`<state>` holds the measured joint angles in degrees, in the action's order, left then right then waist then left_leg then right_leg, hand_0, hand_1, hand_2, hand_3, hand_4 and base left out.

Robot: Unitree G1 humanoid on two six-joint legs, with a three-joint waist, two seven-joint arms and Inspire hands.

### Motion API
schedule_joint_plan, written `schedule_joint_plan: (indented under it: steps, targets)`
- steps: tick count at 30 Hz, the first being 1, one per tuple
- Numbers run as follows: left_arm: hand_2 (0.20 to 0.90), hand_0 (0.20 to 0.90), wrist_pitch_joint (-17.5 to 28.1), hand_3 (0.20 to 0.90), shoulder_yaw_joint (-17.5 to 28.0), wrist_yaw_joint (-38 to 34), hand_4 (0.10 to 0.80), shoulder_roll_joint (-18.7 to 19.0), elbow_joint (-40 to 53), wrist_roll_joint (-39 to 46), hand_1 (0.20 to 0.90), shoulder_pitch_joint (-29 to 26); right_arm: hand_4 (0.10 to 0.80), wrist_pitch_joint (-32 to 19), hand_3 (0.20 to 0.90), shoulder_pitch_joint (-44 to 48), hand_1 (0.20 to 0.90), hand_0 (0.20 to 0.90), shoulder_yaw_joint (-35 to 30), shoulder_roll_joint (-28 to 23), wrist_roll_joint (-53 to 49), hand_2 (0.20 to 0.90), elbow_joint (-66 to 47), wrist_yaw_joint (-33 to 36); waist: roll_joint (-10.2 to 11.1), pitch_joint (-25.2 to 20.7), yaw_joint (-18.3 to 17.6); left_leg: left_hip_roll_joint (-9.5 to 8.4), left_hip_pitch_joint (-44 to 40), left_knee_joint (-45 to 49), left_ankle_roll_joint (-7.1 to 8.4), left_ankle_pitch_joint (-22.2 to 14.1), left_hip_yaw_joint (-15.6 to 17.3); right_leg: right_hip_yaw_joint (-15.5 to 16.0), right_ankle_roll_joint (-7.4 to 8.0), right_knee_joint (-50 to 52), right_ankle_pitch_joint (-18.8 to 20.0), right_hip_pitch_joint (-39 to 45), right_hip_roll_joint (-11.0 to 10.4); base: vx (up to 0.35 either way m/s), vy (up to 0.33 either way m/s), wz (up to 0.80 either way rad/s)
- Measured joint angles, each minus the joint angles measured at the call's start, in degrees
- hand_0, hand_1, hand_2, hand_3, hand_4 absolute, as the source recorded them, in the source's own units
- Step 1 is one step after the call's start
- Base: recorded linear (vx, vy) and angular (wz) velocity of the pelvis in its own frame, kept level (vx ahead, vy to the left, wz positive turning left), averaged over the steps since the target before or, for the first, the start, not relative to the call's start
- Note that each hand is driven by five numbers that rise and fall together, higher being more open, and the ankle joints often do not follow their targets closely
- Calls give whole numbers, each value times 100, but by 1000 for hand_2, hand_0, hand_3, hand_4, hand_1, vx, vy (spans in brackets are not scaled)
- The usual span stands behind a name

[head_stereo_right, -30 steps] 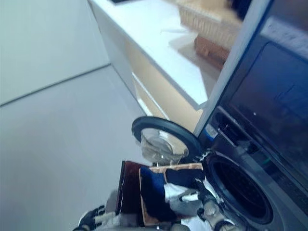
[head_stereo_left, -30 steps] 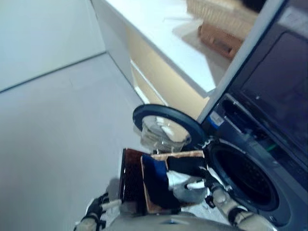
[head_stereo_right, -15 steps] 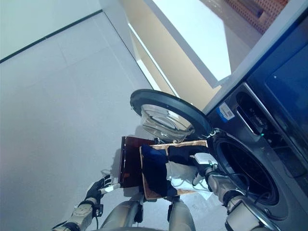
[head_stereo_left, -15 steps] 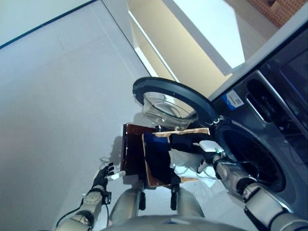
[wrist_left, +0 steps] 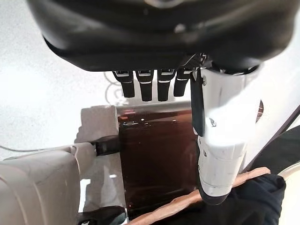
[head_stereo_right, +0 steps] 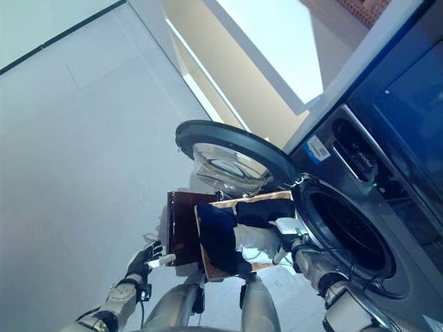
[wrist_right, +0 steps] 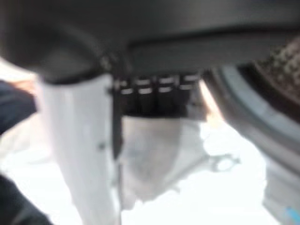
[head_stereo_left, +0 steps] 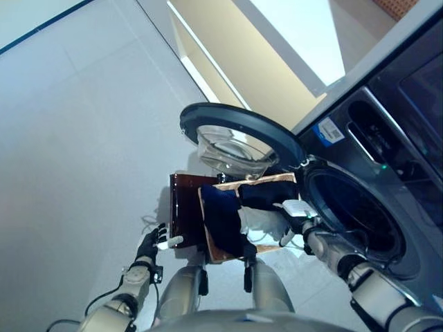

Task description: Pick up the clothes and place them into the washing machine

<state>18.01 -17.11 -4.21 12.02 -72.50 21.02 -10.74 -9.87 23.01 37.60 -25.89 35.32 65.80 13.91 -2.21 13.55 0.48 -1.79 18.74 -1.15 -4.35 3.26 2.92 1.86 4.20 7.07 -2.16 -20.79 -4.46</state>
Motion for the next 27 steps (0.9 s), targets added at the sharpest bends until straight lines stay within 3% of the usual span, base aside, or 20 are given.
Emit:
schedule_joint_plan:
  steps: [6,27]
  targets:
    - [900,900,12,900,-8,-106,800,10,8,3,900,-86,800,24,900,57,900,900,9,234,-37,900,6,139,10,18,12,-11,265,101,-2,2,47,-126,1,205,-4,-376,-5,-53,29,-7]
    - [900,900,144,900,-423,-220,800,27,67,116,900,-438,800,120,900,753,900,900,305,91,202,900,84,337,-30,87,61,-24,1333,402,-2,125,205,-337,-47,1013,-53,-1763,-8,-50,17,-3]
